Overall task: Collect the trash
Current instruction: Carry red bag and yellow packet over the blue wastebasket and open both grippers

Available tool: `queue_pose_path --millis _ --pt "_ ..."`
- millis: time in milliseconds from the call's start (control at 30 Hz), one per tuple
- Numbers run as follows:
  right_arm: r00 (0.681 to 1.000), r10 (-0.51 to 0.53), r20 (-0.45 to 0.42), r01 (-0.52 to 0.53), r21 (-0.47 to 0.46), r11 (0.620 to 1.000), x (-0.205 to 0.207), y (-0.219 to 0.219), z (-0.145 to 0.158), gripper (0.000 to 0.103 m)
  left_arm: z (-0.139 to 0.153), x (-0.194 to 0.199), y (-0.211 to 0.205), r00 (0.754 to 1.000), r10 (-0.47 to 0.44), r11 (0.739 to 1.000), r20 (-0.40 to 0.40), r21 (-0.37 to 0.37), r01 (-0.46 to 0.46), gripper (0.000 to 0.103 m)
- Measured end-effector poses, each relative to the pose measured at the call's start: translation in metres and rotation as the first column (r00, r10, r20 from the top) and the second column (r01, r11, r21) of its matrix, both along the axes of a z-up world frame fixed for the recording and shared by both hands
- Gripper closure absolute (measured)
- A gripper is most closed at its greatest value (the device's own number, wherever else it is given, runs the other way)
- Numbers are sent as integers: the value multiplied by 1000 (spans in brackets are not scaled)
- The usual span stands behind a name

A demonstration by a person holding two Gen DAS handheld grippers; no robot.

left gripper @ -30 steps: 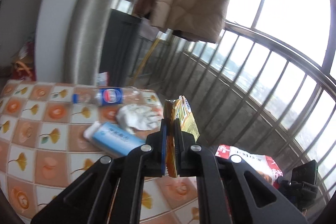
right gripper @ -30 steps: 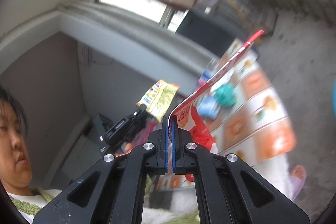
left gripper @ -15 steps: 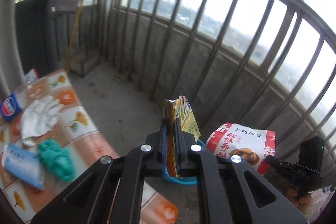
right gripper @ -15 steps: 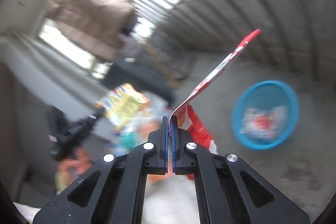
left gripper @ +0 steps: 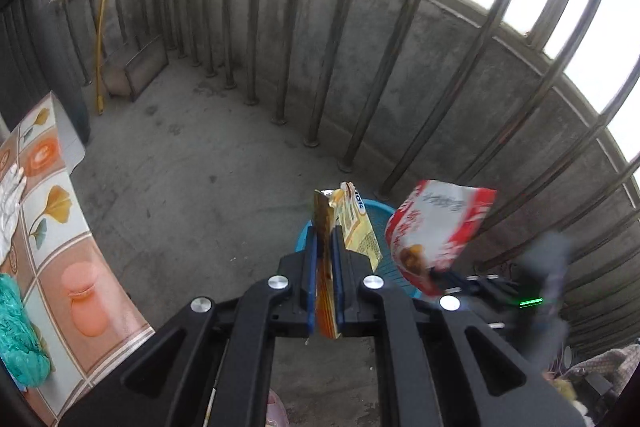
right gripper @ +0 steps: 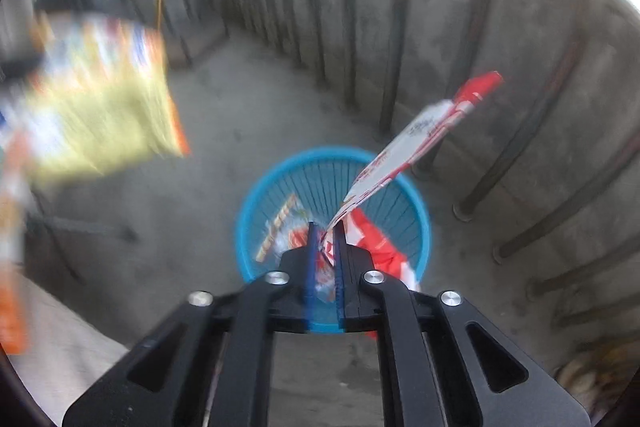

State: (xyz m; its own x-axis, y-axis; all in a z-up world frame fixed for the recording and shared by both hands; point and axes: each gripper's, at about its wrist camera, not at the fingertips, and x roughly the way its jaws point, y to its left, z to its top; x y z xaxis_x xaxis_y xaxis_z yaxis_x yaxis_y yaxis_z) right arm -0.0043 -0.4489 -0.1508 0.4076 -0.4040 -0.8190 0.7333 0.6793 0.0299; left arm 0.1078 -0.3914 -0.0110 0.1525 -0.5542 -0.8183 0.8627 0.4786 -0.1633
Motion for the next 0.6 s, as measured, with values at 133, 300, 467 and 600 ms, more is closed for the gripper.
queue_pose_path --millis 133,300,467,600 --pt "995 57 -79 -53 47 997 24 17 -37 57 -7 10 0 1000 21 999 -5 27 -21 97" --pt "997 34 73 -45 157 987 -18 33 -29 46 -11 12 -7 1000 5 999 -29 33 -4 97" --pt "991 -79 108 47 267 963 -53 32 -33 46 -27 -3 -35 996 -48 997 -81 50 52 97" --pt "983 -148 105 110 304 946 -77 29 -34 46 -53 -24 -73 987 -99 987 -123 112 113 91"
